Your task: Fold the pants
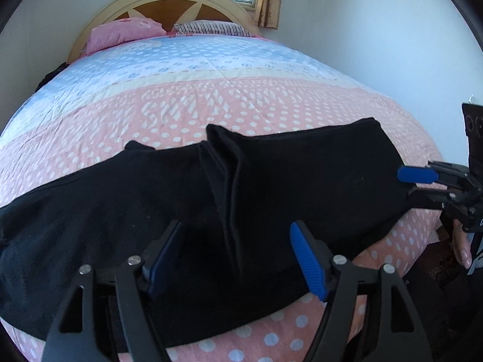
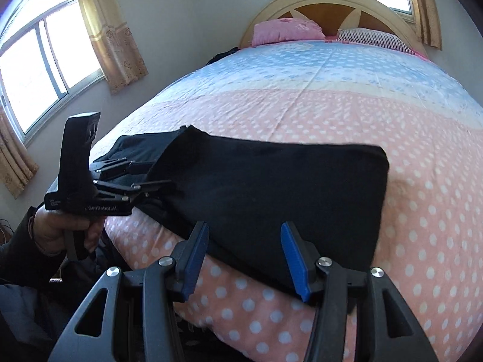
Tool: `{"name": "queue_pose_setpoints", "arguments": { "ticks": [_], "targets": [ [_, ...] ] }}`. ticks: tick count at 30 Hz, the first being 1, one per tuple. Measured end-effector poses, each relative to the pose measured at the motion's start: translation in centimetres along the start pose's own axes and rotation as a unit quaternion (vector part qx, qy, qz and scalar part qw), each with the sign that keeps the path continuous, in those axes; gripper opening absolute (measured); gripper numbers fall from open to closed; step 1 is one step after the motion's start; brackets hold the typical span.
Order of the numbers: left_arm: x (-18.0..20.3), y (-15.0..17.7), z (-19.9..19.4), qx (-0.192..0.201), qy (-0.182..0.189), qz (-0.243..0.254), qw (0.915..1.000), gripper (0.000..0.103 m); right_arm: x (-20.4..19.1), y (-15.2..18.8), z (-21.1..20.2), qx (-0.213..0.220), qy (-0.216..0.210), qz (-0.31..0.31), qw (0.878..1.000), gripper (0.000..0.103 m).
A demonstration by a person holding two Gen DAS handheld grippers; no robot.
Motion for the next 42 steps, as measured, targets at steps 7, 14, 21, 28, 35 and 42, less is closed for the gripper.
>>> {"name": "queue_pose_setpoints", "arguments": {
  "ticks": [7, 14, 21, 28, 35, 42],
  "targets": [
    [-4.2, 0.7, -2.7, 0.01, -0.046, -0.015, 0.9988, 0.078, -5.7, -6.3, 6.0, 0.016, -0.047, -0.019, 0.999, 0.052],
    [-9.3, 3.1, -4.6, -0.003, -0.094, -0.033, 0.9951, 0.078, -9.8, -6.6, 15.1, -0.074, -0.106, -0.004, 0.992, 0.052],
    [-14.2, 4.5, -6.2, -0.004, -0.15, -0.041, 0.9878, 0.079, -10.2, -6.7, 12.4, -0.039, -0.132, 0.03, 0.99, 0.053],
    [-20.2, 6.5, -7.5, 0.001, -0.208, -0.1, 0.973, 0.08, -11.8, -0.4, 11.5, -0.082, -0.108, -0.044, 0.99, 0.059],
    [-21.9, 7.6, -6.7, -0.003, -0.215, -0.117, 0.9696, 0.087, -12.9, 0.2, 9.4, -0.05, -0.107, -0.063, 0.991, 0.059],
    [-22.8, 8.7, -6.1, 0.008, -0.189, -0.148, 0.9707, 0.099, -11.8, 0.0, 6.4, -0.009, -0.112, -0.041, 0.993, 0.059]
  ]
}}
Point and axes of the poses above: each gripper's, at about its wrist camera, not at the fingertips, and z roughly the way its jaws point, x to its right, y to its underside, the point moved 8 cm from there along z, roughly the way its jaws point, and after that the axes turned 6 degrees about z, right-handed, at the moved point
